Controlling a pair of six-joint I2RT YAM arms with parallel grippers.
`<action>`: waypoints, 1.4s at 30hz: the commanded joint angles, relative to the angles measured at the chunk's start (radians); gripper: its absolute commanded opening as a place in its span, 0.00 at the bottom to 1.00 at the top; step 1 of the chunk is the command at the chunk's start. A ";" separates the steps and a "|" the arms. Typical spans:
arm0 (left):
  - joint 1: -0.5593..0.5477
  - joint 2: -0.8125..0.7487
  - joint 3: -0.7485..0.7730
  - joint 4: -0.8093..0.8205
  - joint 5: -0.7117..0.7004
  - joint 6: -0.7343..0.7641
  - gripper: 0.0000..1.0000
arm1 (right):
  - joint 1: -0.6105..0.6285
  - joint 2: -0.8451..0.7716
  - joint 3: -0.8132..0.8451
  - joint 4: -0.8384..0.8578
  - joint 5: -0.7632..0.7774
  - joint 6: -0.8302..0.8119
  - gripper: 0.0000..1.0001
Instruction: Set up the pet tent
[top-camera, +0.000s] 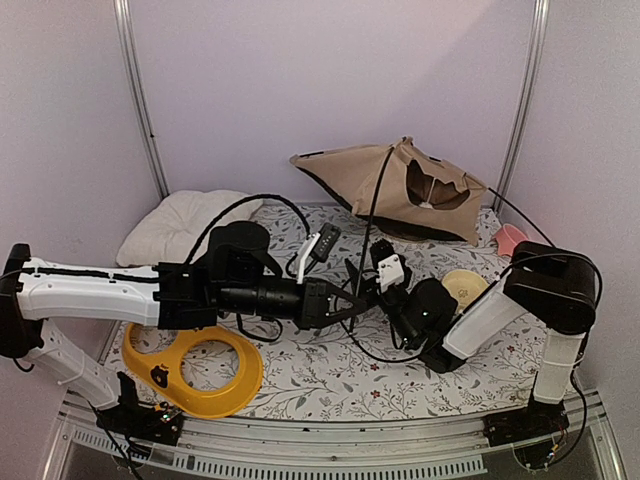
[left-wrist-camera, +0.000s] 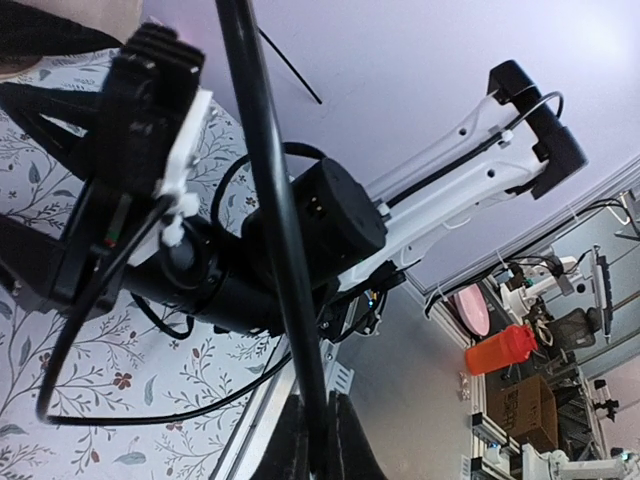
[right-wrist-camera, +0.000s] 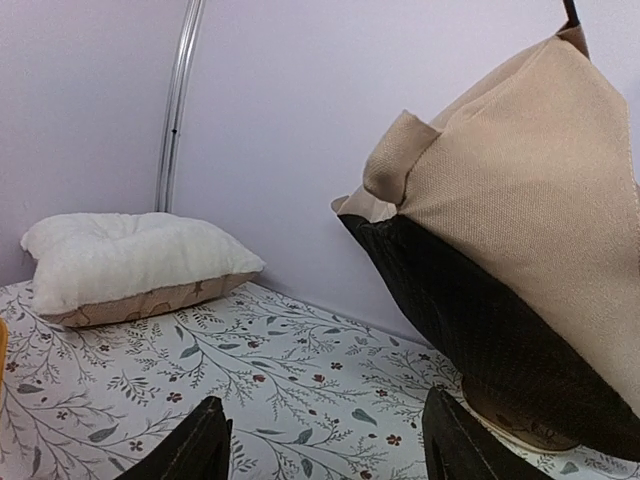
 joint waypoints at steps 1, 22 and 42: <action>0.019 0.016 0.027 0.081 0.018 0.008 0.00 | 0.016 0.077 0.118 0.343 0.126 -0.237 0.67; 0.019 0.032 0.046 0.104 0.046 0.001 0.00 | -0.018 0.185 0.427 0.343 0.335 -0.515 0.54; 0.018 0.043 0.065 0.117 0.050 -0.007 0.00 | -0.032 0.162 0.395 0.341 0.361 -0.506 0.18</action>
